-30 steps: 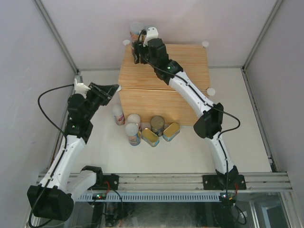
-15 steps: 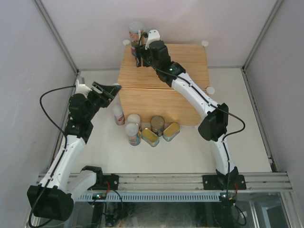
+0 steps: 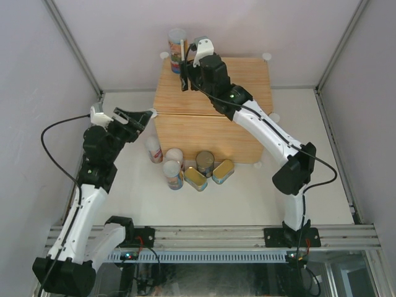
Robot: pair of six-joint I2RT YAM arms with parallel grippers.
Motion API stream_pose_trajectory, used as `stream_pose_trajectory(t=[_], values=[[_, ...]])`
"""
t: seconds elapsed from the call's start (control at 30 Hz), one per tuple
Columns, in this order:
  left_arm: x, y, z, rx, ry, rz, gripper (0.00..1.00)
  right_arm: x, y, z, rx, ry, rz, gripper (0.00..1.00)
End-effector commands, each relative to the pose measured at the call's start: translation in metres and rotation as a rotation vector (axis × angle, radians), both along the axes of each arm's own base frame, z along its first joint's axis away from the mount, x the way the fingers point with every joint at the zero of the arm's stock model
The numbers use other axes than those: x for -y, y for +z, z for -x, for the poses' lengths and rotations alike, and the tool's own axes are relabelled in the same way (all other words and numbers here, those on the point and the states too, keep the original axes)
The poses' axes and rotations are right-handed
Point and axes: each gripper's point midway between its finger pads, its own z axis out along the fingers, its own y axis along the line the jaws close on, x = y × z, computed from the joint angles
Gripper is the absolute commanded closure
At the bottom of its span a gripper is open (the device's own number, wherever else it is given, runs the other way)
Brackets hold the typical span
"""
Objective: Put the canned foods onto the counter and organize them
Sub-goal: Place the canned food on the counter, then pick up the canned food from the center of the board.
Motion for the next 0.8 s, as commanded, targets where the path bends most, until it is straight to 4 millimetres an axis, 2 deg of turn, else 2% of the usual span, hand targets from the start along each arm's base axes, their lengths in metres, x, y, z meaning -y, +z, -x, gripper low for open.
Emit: stream_pose_trajectory(t=[0.0, 0.2, 0.4, 0.53, 0.7, 0.77], values=[[-0.020, 0.051, 0.018, 0.129, 0.095, -0.040, 0.20, 0.013, 0.067, 0.037, 0.125, 0.002, -0.047, 0.27], [-0.032, 0.035, 0.044, 0.123, 0.129, -0.112, 0.17, 0.022, 0.073, 0.071, 0.113, 0.013, -0.040, 0.28], [-0.038, -0.016, 0.077, 0.083, 0.128, -0.223, 0.17, 0.036, 0.072, 0.110, 0.097, 0.032, -0.083, 0.29], [-0.037, -0.050, 0.092, 0.053, 0.128, -0.296, 0.17, 0.045, 0.071, 0.133, 0.079, 0.040, -0.091, 0.29], [-0.029, -0.083, 0.102, 0.026, 0.091, -0.415, 0.16, 0.053, 0.053, 0.151, 0.037, 0.054, -0.077, 0.29], [-0.020, -0.096, 0.104, 0.014, 0.053, -0.465, 0.16, 0.056, 0.038, 0.157, 0.008, 0.055, -0.065, 0.29]])
